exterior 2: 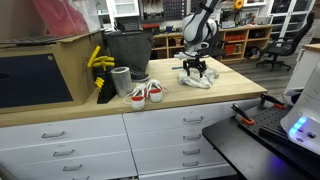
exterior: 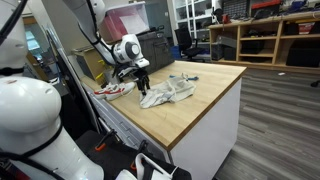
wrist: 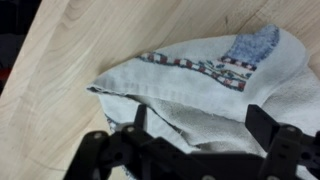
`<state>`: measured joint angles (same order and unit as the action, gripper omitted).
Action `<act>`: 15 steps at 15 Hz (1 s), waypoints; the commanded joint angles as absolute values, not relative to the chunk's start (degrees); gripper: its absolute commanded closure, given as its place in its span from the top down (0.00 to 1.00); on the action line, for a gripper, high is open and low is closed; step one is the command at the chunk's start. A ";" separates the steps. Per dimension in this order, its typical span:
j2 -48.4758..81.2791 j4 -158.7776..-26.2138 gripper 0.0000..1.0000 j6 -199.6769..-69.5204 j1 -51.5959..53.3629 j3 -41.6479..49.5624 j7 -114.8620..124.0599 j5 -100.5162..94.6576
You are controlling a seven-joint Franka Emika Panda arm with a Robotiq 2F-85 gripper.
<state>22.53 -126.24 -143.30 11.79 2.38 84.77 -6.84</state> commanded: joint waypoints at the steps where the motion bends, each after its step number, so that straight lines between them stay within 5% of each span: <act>1: 22.53 -126.19 1.00 -143.22 12.01 2.60 84.62 -6.67; 15: 22.64 -126.28 1.00 -143.96 11.14 2.96 83.96 -6.09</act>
